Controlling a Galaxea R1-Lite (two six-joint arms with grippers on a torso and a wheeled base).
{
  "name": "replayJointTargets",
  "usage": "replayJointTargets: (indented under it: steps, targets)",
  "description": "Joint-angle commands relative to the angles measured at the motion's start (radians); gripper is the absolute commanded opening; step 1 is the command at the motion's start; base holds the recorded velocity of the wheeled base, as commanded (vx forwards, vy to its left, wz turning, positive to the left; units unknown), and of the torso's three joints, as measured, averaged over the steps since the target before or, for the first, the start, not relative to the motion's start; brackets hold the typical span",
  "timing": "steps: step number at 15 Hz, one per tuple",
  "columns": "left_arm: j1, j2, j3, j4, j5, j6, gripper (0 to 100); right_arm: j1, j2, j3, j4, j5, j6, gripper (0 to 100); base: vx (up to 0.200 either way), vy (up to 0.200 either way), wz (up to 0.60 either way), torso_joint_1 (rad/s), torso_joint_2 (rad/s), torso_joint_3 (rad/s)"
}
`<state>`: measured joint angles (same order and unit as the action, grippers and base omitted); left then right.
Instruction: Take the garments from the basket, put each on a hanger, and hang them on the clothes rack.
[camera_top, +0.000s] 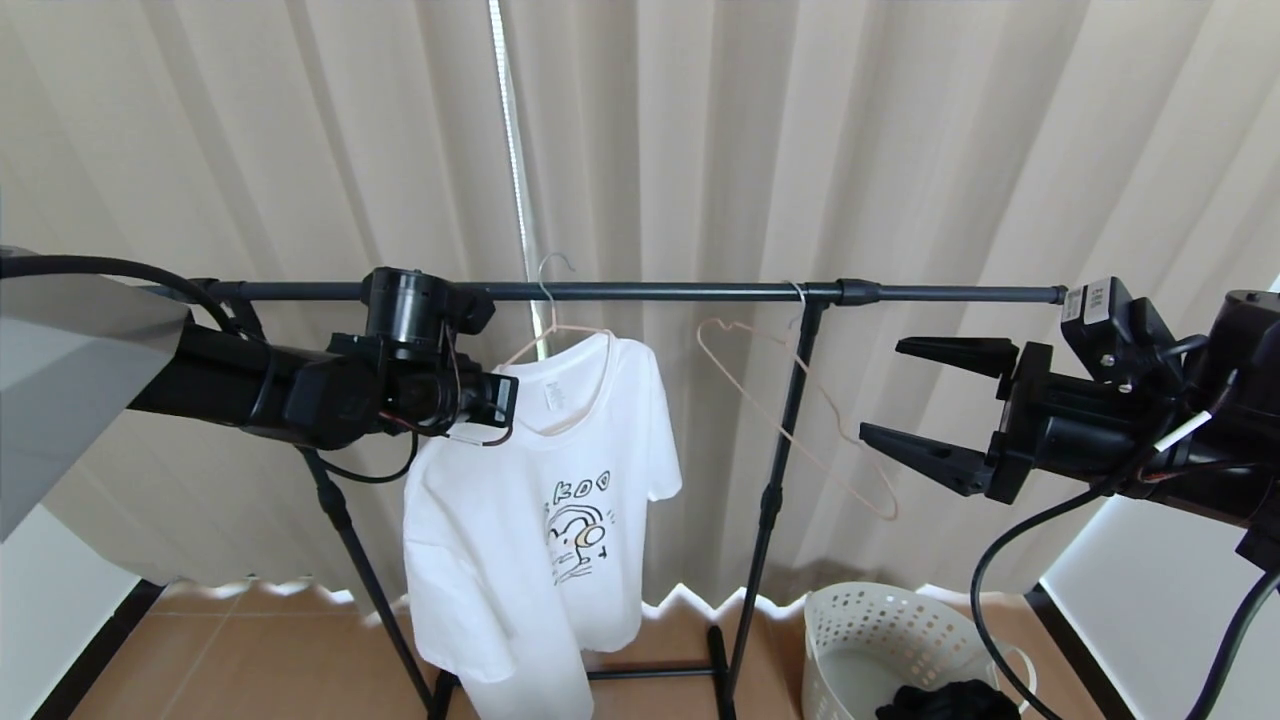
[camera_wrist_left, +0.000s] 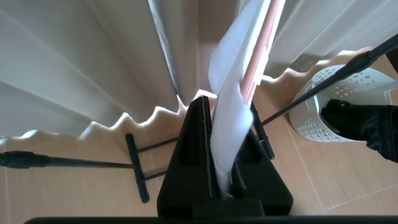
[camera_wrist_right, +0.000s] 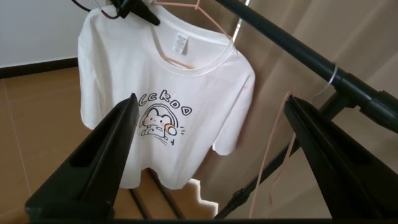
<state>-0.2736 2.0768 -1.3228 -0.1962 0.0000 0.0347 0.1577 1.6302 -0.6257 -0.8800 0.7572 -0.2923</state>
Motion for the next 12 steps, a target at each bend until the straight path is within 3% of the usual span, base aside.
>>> replayJointTargets:
  steps: [1,6,12]
  targets:
    - [-0.001,0.017,-0.001,-0.002,0.000,0.001,0,0.000,0.000,0.000,-0.001,0.001,-0.001,100,0.000,0.000,0.00,0.000,0.00,0.000]
    - [-0.004,0.031,-0.009,-0.002,0.000,0.001,0,0.000,0.003,0.000,-0.007,0.005,0.002,100,0.000,0.000,0.00,0.000,0.00,0.000]
    - [-0.012,0.032,-0.015,-0.002,0.002,0.001,0,0.002,0.008,0.011,-0.096,0.004,0.007,100,0.000,0.000,0.00,0.000,0.00,0.000]
